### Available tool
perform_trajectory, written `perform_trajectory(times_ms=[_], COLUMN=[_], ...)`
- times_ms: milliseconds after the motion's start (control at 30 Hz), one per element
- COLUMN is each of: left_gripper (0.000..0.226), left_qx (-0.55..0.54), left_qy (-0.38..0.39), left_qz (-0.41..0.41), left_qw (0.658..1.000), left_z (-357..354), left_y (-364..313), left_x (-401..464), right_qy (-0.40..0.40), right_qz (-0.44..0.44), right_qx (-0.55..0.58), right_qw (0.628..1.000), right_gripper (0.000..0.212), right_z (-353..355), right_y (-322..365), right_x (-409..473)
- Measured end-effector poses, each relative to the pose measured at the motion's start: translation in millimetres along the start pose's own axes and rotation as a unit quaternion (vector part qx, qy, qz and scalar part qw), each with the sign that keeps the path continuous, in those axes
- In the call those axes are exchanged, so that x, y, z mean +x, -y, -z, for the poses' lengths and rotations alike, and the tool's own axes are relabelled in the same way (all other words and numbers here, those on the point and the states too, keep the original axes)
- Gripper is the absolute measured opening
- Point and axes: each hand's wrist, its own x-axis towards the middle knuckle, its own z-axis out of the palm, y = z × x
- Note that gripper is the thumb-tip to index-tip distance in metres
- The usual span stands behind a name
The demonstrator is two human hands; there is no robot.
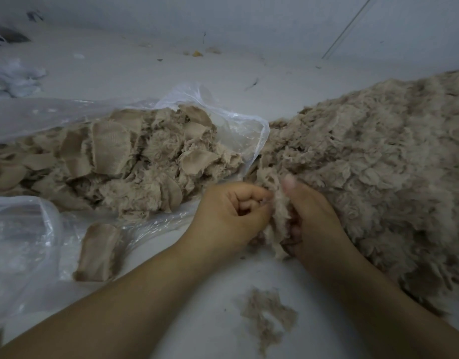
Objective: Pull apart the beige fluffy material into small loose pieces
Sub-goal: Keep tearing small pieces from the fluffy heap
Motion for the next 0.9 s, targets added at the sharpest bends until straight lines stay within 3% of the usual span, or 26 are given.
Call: perform_trajectory(times_ms=[67,167,300,467,500,600,767,900], left_gripper=[0.017,0.012,0.005,0.046,0.045,0.028,0.011,0.012], left_qx=[0.006,0.003,0.003,-0.01,-0.016,-0.077,-0.033,-0.062], left_qy=[-0.016,-0.041,-0.021,-0.032,-0.019,0.021,-0.057,-0.074], left_qz=[0.014,0.047,0.062,0.112,0.119,0.131,0.107,0.115], left_qw=[1.0,0.998,0.998,0.993,0.993,0.988,0.992,0.989], left_z=[-0.6,1.2,1.6,5.0,5.4,5.4,1.1,1.8], left_y=[1.4,3.9,-0.4,2.9,3.0,3.2,5.8,2.6], left_x=[1.1,3.7,3.5,11.3,12.7,12.7,10.0,11.1], right_qy=[0.011,0.001,-0.017,0.015,0.017,0.029,0.059,0.064], right_qz=[-0.016,-0.033,-0.051,-0.043,-0.043,-0.042,-0.012,-0.006], right_qx=[-0.008,0.039,0.041,0.041,0.031,0.042,0.006,0.022], right_qw=[1.0,0.999,0.998,0.998,0.998,0.998,0.998,0.998], right_gripper=[0.029,0.041,0.033,0.043,0.045,0.033,0.029,0.02], right_z=[0.5,-1.1,-2.0,-2.0,-2.1,-0.5,2.9,4.8], right_y=[-0.9,-0.6,-0.1,-1.1,-0.9,-0.5,-3.4,-5.2], right_x=[0.5,3.1,3.8,3.0,3.4,5.7,4.2,5.0])
